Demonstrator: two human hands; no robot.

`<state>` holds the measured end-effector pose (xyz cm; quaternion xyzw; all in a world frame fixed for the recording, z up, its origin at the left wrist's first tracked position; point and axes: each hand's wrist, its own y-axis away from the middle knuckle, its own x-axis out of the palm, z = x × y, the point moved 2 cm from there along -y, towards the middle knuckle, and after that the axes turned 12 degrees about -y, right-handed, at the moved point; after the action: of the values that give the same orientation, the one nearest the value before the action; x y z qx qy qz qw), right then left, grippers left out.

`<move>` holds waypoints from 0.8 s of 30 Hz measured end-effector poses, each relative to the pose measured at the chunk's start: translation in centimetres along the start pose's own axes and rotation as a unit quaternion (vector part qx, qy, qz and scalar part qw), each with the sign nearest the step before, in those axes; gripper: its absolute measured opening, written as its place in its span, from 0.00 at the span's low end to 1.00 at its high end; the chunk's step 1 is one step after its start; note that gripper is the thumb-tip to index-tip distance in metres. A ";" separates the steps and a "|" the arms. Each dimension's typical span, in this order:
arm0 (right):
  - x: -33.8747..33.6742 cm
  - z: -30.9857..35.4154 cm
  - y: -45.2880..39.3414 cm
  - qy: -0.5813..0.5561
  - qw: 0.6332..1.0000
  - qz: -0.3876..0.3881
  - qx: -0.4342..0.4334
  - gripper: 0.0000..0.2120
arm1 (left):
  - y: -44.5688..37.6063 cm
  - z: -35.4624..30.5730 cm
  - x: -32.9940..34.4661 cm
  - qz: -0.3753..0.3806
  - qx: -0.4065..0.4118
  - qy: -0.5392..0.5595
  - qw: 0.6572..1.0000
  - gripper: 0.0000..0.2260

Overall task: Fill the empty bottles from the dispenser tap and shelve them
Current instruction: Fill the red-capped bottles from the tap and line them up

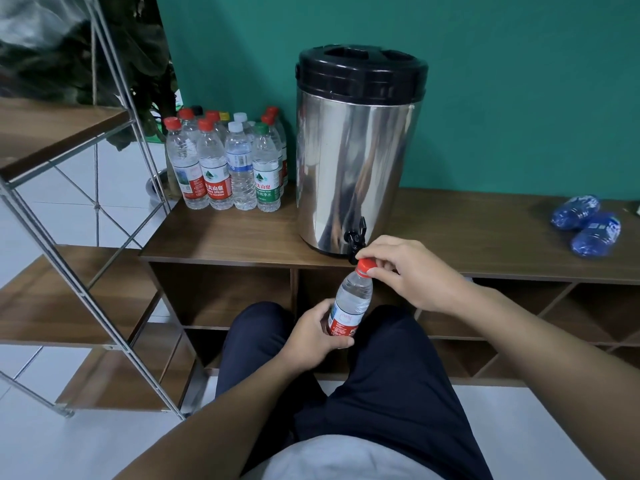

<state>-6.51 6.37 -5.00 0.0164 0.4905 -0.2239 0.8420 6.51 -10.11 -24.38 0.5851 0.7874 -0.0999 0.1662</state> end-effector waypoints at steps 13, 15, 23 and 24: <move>-2.6 8.5 -6.0 0.127 0.991 0.014 -0.031 0.21 | 2.3 -3.6 -6.8 -0.057 0.028 0.014 0.998 0.32; -2.1 9.8 -6.9 0.164 0.986 -0.002 -0.021 0.20 | 2.9 -3.8 -7.5 -0.078 0.027 0.017 0.996 0.32; -2.1 12.9 -9.7 0.106 0.983 0.083 -0.122 0.26 | 4.6 -3.7 -12.3 -0.072 0.031 0.052 0.996 0.29; -2.1 13.2 -10.1 0.118 0.979 0.094 -0.137 0.25 | 4.6 -3.7 -13.1 -0.067 0.035 0.053 0.996 0.29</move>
<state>-0.54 -5.23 5.59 -0.0269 0.6086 -0.0711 0.7898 13.79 -19.05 -15.82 0.5413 0.8283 -0.1073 0.0967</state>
